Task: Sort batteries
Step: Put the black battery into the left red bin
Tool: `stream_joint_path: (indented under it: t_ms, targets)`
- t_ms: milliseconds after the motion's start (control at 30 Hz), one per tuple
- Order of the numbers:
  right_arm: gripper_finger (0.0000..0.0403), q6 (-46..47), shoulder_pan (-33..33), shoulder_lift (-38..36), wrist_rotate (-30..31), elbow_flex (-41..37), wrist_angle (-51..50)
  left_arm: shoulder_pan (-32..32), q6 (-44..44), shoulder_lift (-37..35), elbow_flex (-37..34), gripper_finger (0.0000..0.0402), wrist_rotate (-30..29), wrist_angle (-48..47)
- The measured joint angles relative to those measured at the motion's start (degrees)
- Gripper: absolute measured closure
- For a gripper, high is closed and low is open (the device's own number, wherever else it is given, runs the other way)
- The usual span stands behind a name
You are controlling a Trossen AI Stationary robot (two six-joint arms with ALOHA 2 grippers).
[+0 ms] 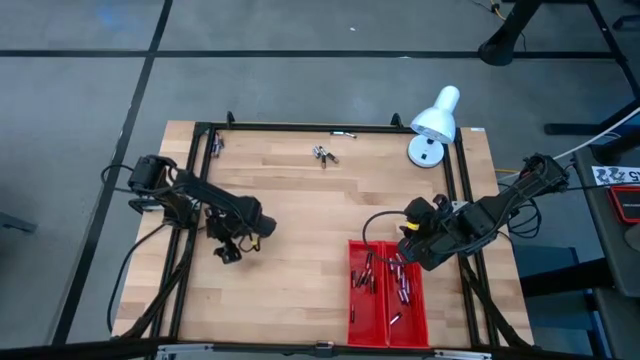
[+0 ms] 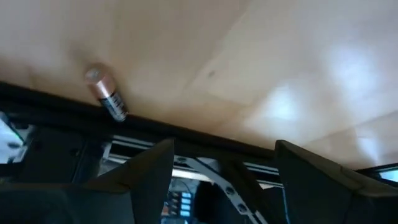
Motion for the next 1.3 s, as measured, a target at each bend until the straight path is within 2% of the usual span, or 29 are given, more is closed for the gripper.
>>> stream_joint_path:
  t_ms: [267, 767, 1000, 1300]
  targets:
    - [0.0265, -2.34, 0.0, 0.0, 0.42, 0.0, -0.15, 2.92, -1.09, 0.07, -4.73, 0.0133, -2.09, 3.48]
    - [0.0265, -2.12, 0.0, 0.02, -0.19, 0.0, 0.4, 11.45, 4.82, 0.07, -6.21, 0.0135, -13.33, 4.23]
    - [0.0265, -1.66, 0.0, 0.02, -1.88, 0.0, 0.93, 15.04, 7.03, 0.07, -10.08, 0.0175, -13.32, 7.52]
    - [0.0265, -0.57, 0.0, 0.02, -3.23, 0.0, 1.49, 15.34, 10.77, -0.04, -11.79, 0.023, -10.87, 9.34]
